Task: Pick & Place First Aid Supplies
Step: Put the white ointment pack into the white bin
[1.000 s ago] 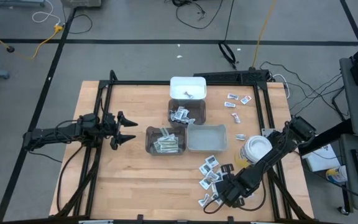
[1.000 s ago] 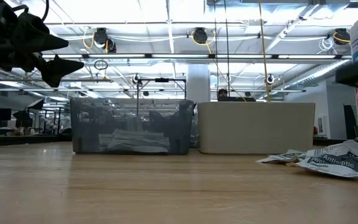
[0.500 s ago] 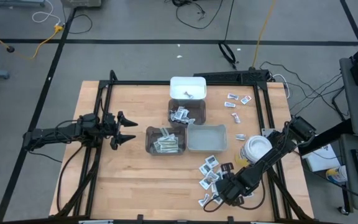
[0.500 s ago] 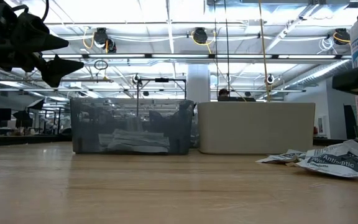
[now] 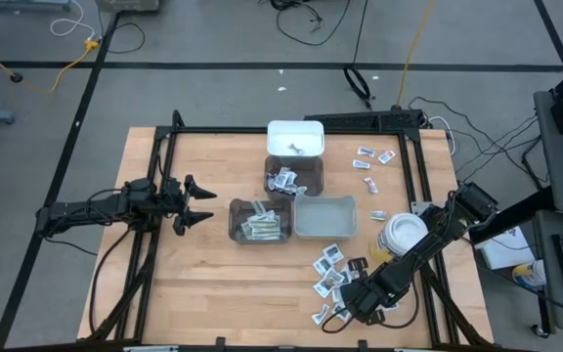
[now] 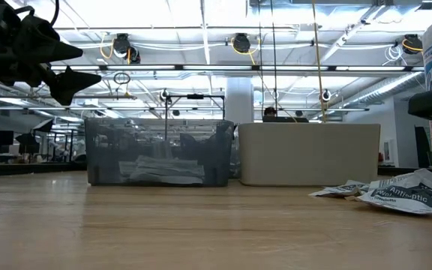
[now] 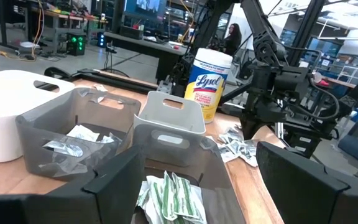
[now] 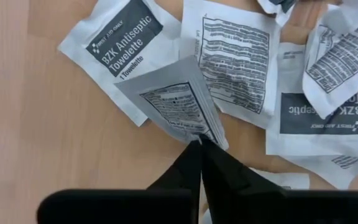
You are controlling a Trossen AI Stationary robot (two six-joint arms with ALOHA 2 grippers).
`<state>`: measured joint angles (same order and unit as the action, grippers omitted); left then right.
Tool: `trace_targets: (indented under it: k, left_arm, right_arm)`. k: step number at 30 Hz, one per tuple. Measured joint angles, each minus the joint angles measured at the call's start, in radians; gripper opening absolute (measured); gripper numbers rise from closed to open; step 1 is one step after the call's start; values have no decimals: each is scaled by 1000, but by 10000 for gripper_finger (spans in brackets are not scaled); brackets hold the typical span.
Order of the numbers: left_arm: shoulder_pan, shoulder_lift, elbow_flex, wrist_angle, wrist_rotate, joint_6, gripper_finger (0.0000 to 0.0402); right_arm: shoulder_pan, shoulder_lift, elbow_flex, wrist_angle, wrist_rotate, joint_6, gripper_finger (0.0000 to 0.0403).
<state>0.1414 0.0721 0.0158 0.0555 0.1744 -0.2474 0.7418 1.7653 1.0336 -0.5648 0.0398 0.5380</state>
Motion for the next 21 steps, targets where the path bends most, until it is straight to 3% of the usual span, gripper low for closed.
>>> trace_targets:
  k: [9,21]
  left_arm:
    - [0,0,0,0,0,0,310]
    - [0,0,0,0,0,0,310]
  right_arm:
    - [-8,-42,18,-60,-19,27,0]
    - [-93,-212,235,-462,-15,4,0]
